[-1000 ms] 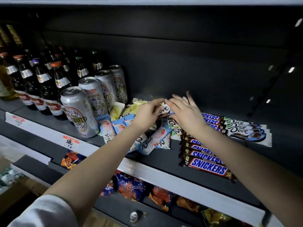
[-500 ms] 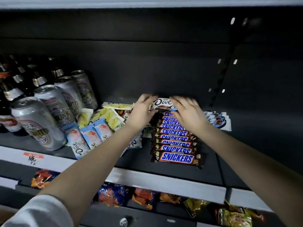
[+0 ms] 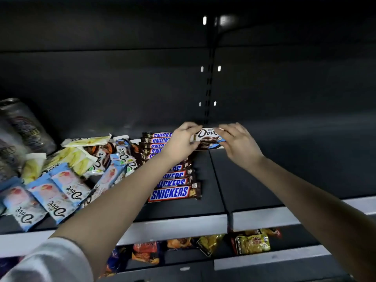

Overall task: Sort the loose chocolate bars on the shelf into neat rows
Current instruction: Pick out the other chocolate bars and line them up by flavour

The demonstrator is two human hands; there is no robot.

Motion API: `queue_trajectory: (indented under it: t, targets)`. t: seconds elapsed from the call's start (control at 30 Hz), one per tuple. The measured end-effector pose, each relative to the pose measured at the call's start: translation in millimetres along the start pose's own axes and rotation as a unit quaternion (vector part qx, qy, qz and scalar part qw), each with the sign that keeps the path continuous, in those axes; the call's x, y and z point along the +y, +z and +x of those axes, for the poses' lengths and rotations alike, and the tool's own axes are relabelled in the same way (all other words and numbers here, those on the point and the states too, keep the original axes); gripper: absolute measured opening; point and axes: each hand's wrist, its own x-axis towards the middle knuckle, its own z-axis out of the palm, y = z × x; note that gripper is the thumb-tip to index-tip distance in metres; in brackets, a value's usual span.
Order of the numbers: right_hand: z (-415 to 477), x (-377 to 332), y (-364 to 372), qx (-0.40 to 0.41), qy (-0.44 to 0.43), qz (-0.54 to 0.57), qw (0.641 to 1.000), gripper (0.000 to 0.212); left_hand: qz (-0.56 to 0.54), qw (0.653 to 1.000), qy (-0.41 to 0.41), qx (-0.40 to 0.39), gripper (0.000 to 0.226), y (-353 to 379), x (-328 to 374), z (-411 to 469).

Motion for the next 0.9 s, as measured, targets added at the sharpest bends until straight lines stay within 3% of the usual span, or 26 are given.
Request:
queue_trajectory:
  t: [0.1,0.27,0.57,0.9]
  targets:
    - [-15,6,2,-0.032,0.009,0.008,0.999,0.047,0.014,0.999,-0.012,-0.046,0.047,14,4,1]
    - [-26,-4,12,-0.103,0.041,0.063,0.992,0.046,0.144,0.985,-0.06,-0.078,0.041,24,-5,-2]
    - [-15,-13,27,-0.145,0.085,0.117,0.979,0.036,0.146,0.982,-0.107,-0.062,0.036,22,-14,-3]
    - [-8,-20,33,-0.15,0.109,0.086,0.979,0.031,0.116,0.987,-0.108,-0.038,0.039,26,-18,-8]
